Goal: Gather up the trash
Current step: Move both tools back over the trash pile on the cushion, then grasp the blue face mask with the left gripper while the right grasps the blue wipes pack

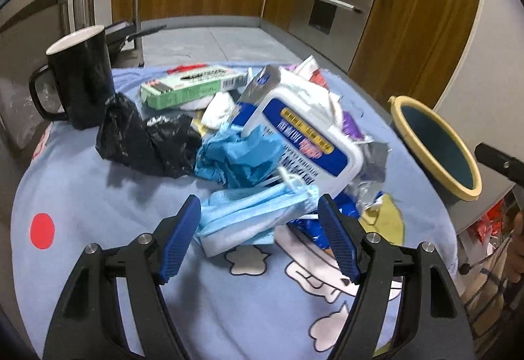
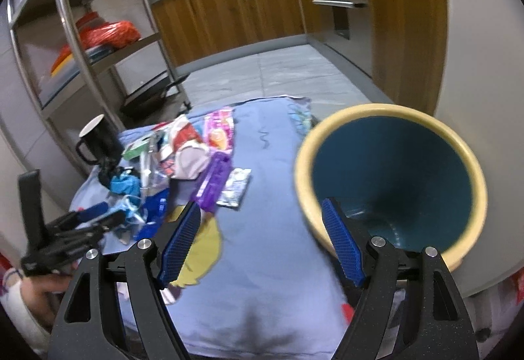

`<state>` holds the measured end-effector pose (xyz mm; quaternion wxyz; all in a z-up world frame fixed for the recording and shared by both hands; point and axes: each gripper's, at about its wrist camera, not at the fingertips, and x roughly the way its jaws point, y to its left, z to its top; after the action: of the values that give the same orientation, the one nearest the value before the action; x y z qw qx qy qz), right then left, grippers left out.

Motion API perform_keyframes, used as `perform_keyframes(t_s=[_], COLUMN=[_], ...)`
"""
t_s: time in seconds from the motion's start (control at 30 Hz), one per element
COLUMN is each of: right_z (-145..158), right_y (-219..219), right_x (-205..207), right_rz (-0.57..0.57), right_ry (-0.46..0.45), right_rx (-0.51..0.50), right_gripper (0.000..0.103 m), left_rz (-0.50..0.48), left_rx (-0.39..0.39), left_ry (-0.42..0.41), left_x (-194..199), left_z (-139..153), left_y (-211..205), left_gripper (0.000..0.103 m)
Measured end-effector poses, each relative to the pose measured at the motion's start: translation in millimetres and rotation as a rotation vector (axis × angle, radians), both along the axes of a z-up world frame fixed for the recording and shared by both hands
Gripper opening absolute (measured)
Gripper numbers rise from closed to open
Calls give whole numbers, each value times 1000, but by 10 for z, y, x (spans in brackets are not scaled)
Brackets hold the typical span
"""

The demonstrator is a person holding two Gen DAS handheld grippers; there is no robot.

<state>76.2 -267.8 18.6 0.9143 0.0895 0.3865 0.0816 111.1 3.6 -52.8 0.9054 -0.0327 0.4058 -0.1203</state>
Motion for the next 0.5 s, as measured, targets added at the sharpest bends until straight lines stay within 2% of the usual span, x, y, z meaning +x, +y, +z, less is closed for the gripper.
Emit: perform_keyframes(t_s=[0.1, 0.17, 0.23, 0.3, 0.5], right_z=[10, 20, 23, 17, -76], right_y=[167, 296, 428, 543, 882], right_x=[79, 134, 195, 248, 441], right_rz=[45, 77, 108, 138, 221], right_ry=[4, 1, 2, 7, 40], right_rx=[24, 43, 64, 83, 115], right_gripper=[77, 77, 77, 77, 77], left_rz=[14, 12, 9, 7, 4], left_rx=[1, -1, 0, -9, -56], left_ry=[19, 31, 43, 55, 54], left_x=[-2, -34, -61, -104, -257], left_z=[-51, -70, -84, -80, 20], left_y=[36, 46, 63, 97, 151], left_gripper=[70, 59, 42, 31, 14])
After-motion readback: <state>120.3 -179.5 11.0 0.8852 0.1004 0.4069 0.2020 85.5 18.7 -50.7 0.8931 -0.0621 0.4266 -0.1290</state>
